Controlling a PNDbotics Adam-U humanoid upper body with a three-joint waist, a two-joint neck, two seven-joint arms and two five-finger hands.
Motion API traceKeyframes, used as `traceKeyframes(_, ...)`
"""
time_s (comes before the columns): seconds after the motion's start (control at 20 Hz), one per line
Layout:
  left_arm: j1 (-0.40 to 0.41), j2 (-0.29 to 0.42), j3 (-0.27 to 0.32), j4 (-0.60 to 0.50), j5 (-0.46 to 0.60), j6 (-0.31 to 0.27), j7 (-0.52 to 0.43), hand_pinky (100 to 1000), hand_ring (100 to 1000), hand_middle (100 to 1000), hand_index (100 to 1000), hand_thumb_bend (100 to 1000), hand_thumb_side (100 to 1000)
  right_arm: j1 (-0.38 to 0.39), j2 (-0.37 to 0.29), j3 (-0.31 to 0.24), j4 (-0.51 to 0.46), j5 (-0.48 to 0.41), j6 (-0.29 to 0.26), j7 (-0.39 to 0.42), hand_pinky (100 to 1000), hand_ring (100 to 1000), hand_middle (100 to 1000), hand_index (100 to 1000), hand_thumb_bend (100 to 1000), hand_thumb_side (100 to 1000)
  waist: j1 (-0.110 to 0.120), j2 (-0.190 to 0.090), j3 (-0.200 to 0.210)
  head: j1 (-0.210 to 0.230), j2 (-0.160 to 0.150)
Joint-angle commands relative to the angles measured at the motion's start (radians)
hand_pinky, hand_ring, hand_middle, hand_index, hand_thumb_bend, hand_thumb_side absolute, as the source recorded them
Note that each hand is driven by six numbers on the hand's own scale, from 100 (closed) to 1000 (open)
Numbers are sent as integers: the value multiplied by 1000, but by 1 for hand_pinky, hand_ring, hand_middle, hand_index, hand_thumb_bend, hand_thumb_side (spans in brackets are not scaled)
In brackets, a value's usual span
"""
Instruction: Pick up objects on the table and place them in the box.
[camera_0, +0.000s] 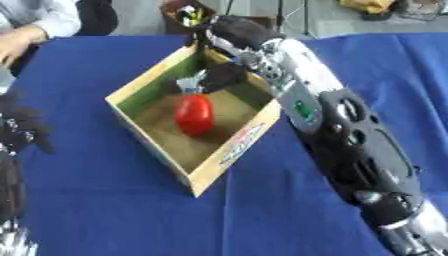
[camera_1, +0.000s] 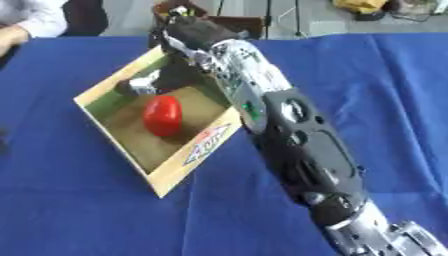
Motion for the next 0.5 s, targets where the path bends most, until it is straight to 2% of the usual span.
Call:
traceKeyframes(0.05, -2, 9, -2, -18, -1, 1, -2, 296, 468, 525, 772, 100, 909, -23, -41, -28, -107, -91, 52, -43, 728, 695, 624, 821, 513, 1000, 5, -23, -2, 8, 1)
traceKeyframes(0.2, -1, 8, -1, -18, -2, 0, -2, 296, 468, 526, 772, 100, 908, -14, -69, -41, -181, -158, 100, -72, 715, 678, 603, 805, 441, 1000, 8, -24, -4, 11, 2)
traceKeyframes(0.5, 3, 9, 3, -18, -4, -1, 3, 296, 469, 526, 772, 100, 907, 21, -157, -64, -308, -267, 168, -131, 671, 622, 554, 780, 411, 1000, 12, -28, -15, 25, 9)
